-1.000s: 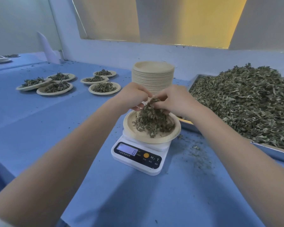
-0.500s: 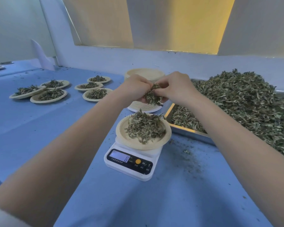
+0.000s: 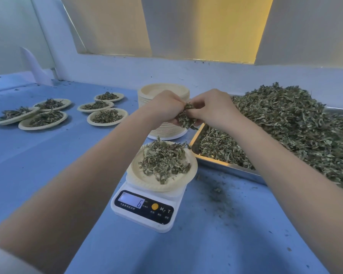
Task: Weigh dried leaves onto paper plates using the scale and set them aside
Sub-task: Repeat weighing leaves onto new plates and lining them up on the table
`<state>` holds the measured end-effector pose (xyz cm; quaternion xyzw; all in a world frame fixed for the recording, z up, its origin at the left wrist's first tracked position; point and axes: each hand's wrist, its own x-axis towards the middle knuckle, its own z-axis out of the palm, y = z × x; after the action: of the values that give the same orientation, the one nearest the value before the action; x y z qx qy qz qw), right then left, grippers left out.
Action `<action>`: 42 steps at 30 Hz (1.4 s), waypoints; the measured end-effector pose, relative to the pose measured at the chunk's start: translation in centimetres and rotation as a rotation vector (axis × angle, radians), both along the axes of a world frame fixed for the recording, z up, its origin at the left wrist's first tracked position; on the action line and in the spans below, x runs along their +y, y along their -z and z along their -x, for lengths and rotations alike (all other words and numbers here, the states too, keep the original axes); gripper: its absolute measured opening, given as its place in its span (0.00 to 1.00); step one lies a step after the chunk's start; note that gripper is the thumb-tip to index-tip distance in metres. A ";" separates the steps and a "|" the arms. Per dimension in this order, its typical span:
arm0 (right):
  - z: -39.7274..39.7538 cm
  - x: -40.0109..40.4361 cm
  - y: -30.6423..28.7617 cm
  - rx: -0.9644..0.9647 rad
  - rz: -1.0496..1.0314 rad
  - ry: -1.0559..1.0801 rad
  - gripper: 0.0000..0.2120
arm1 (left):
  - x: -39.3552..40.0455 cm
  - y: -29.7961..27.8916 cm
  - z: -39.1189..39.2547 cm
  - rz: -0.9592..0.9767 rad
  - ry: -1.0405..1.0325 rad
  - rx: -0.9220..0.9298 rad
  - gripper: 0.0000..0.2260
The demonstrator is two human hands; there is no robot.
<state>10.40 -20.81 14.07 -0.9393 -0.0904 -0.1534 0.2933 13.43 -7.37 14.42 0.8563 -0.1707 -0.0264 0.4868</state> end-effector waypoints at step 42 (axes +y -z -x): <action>-0.2 2.7 -1.7 -0.032 -0.021 -0.067 0.06 | 2.5 -2.4 0.9 -0.157 -0.131 0.044 0.09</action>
<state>10.63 -18.08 15.77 -0.9301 -0.1249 -0.1592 0.3067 12.54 -4.87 16.86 0.9003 -0.1013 -0.0265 0.4226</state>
